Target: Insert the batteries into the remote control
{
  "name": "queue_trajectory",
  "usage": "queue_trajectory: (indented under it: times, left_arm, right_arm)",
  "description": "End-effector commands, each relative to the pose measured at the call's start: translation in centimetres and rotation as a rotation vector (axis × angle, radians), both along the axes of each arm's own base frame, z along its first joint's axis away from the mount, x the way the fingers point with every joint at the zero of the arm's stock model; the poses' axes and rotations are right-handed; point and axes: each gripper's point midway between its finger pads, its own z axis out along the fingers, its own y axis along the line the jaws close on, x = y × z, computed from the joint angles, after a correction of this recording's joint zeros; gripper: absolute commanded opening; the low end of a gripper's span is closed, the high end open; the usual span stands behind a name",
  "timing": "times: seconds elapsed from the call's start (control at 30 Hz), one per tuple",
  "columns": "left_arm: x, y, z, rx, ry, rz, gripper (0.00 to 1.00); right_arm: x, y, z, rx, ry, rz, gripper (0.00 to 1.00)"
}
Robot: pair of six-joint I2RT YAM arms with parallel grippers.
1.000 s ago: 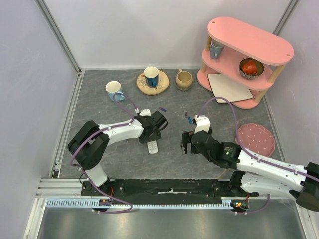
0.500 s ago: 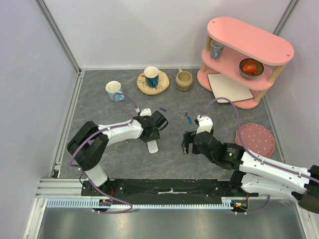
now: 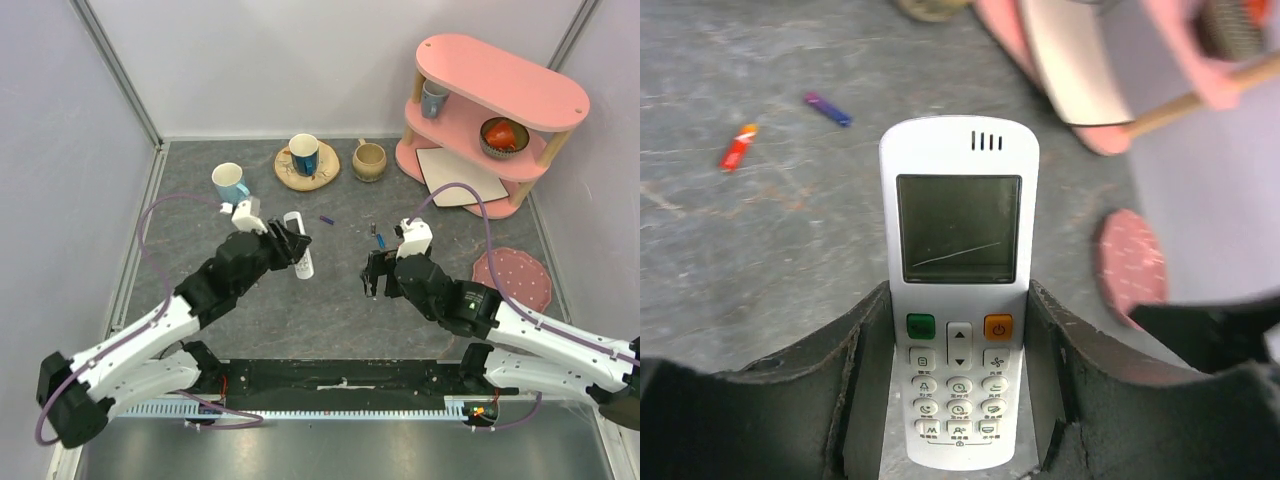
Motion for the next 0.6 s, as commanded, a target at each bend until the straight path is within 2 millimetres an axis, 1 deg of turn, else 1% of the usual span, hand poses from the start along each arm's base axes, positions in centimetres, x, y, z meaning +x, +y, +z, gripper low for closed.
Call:
queue_trajectory:
  times: [0.0,0.03,0.07,0.1,0.13,0.17,0.2,0.23,0.27,0.3,0.33,0.37,0.4,0.43,0.47,0.5,0.53,0.57]
  left_arm:
    - [-2.6,-1.0,5.5,-0.237,-0.283,-0.178,0.02]
    - [-3.0,-0.8,5.8,-0.262,-0.298,-0.188,0.02]
    - [-3.8,-0.9,5.6,-0.281,-0.304,-0.222,0.02]
    - [-4.5,-0.5,6.8,-0.317,-0.341,-0.234,0.02]
    - [-4.9,-0.3,7.1,-0.332,-0.358,-0.245,0.02]
    - [-5.6,-0.3,7.5,-0.369,-0.393,-0.28,0.02]
    - [-6.1,-0.1,8.0,-0.41,-0.408,-0.289,0.02]
    - [-6.5,0.6,9.2,-0.455,-0.452,-0.287,0.02]
    - [-7.1,0.6,9.6,-0.487,-0.474,-0.308,0.02]
    - [-7.0,1.1,10.0,-0.521,-0.479,-0.3,0.02]
    - [-7.2,1.3,10.2,-0.542,-0.487,-0.305,0.02]
    - [-7.7,1.2,10.3,-0.56,-0.488,-0.334,0.02]
    - [-8.1,1.4,11.5,-0.618,-0.514,-0.349,0.02]
    - [-8.1,1.3,11.1,-0.627,-0.506,-0.37,0.02]
    - [-8.3,1.4,11.4,-0.652,-0.511,-0.383,0.02]
    - [-8.4,1.7,12.4,-0.697,-0.529,-0.39,0.02]
    - [-8.7,1.5,12.5,-0.713,-0.529,-0.416,0.02]
    - [-8.5,1.2,12.3,-0.72,-0.513,-0.425,0.02]
  right_arm:
    - [0.3,2.9,4.5,0.15,-0.07,0.094,0.98]
    - [0.2,3.5,4.9,0.163,-0.077,0.13,0.98]
    - [-0.5,4.8,5.8,0.217,-0.08,0.197,0.98]
    - [-0.7,5.2,6.5,0.25,-0.088,0.216,0.98]
    - [-1.0,5.6,6.8,0.28,-0.088,0.237,0.98]
    - [-1.5,6.4,8.0,0.335,-0.107,0.283,0.98]
    - [-1.8,6.8,8.7,0.37,-0.116,0.307,0.98]
    - [-2.1,7.0,8.7,0.388,-0.115,0.327,0.98]
    - [-2.3,7.6,9.9,0.444,-0.133,0.355,0.98]
    - [-3.3,8.2,9.6,0.47,-0.114,0.413,0.98]
    - [-3.7,8.5,10.0,0.504,-0.118,0.438,0.98]
    - [-4.1,9.1,11.2,0.571,-0.136,0.47,0.98]
    - [-4.8,9.4,11.7,0.605,-0.136,0.516,0.98]
    - [-5.2,9.8,12.2,0.651,-0.153,0.544,0.98]
    - [-5.5,9.9,12.6,0.68,-0.154,0.564,0.98]
    - [-6.2,10.3,12.3,0.695,-0.141,0.603,0.98]
    - [-6.4,10.5,13.3,0.735,-0.168,0.628,0.98]
    - [-6.8,10.6,13.7,0.754,-0.174,0.653,0.98]
